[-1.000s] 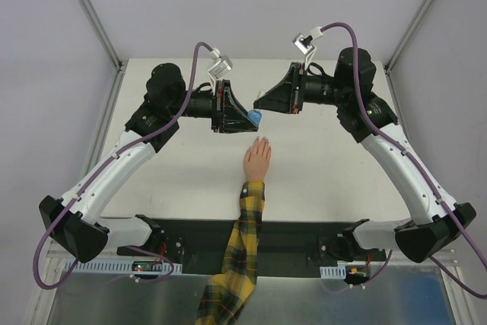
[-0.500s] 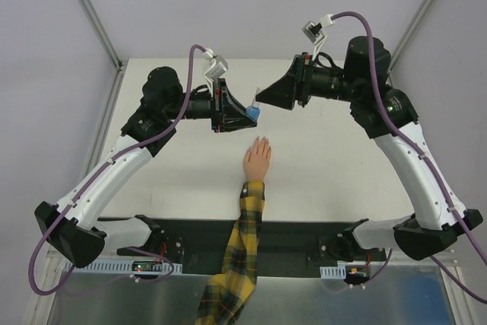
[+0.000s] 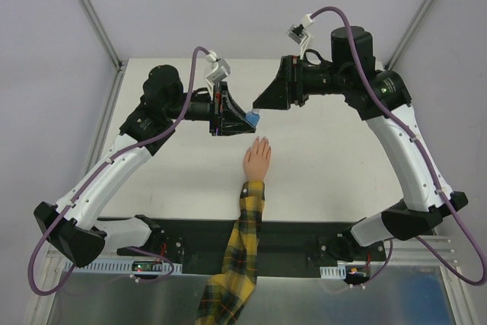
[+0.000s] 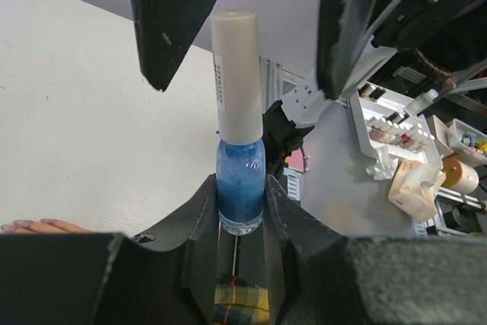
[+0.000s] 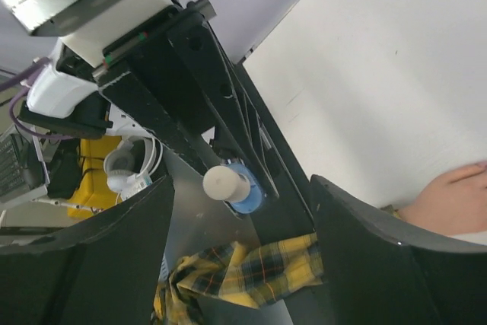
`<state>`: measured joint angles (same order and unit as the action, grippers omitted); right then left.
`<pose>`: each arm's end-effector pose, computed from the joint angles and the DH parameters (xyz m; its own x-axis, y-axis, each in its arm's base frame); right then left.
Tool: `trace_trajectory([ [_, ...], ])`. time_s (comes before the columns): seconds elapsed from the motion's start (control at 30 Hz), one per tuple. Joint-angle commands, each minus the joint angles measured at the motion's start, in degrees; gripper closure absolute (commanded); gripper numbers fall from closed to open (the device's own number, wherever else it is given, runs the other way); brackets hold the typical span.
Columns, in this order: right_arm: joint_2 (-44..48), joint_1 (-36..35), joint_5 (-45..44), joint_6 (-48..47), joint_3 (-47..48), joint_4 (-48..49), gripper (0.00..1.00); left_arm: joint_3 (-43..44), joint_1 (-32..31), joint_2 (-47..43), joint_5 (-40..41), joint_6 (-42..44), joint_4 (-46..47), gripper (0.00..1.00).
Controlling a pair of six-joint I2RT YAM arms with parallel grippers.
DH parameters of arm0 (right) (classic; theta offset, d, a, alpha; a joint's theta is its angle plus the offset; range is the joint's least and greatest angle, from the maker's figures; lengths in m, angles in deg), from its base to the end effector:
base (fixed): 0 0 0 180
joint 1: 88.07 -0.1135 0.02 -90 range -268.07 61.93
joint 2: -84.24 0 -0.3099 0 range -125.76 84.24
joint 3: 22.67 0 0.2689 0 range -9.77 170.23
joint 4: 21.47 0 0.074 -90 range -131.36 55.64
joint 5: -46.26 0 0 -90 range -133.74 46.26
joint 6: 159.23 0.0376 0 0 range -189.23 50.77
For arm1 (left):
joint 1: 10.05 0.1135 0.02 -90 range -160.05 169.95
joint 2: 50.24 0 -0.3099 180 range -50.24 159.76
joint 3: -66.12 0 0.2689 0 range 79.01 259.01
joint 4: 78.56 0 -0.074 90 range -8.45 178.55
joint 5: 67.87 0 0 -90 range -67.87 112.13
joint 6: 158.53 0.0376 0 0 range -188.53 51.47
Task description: Paint the nails
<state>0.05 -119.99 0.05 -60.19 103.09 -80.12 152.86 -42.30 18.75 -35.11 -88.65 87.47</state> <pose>0.2294 0.1736 0.5705 -0.3944 -0.1120 -0.9121 -0.8923 0.2841 0.3509 0.2023 -0.1650 0.4910 -0.2911 -0.0364 -0.9560 0.9567 -0.0028 -0.2912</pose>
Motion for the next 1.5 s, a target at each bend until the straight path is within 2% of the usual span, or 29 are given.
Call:
trace_trajectory([
  [0.0, 0.1, -0.2, 3.3, -2.6, 1.8, -2.6, 0.31, 2.4, -0.2, -0.3, -3.7, 1.4, -0.3, 1.0],
  [0.1, -0.5, -0.2, 4.9, -1.8, 1.5, -1.8, 0.46, 2.4, -0.2, -0.1, -3.9, 1.3, -0.7, 1.0],
  [0.47, -0.6, -0.9, 5.7, -2.9, 0.1, -1.3, 0.54, 3.0, -0.2, 0.3, -4.6, 1.2, -1.3, 1.0],
  [0.67, -0.6, -1.0, 4.8, -3.6, -0.5, -1.5, 0.71, 3.4, -0.3, 0.5, -5.3, 1.0, -1.3, 1.0],
  [0.83, -0.5, -1.0, 3.8, -4.4, -0.9, -1.3, 0.78, 3.3, -0.2, 0.7, -5.9, 0.8, -1.3, 1.0],
  [1.1, 2.2, -1.0, -1.0, -6.3, -2.5, -0.2, 0.99, 3.0, -0.2, 0.9, -7.4, 0.3, -1.5, 1.0],
  [1.27, 4.5, -0.5, -1.2, -6.3, -5.5, 3.5, 0.99, 2.7, -0.2, 0.9, -7.7, 0.3, -1.5, 1.0],
  [1.47, 6.2, -0.5, 9.9, -4.6, -12.0, 13.0, 0.99, 3.4, -0.3, 1.5, -10.8, -0.2, -1.5, 1.0],
])
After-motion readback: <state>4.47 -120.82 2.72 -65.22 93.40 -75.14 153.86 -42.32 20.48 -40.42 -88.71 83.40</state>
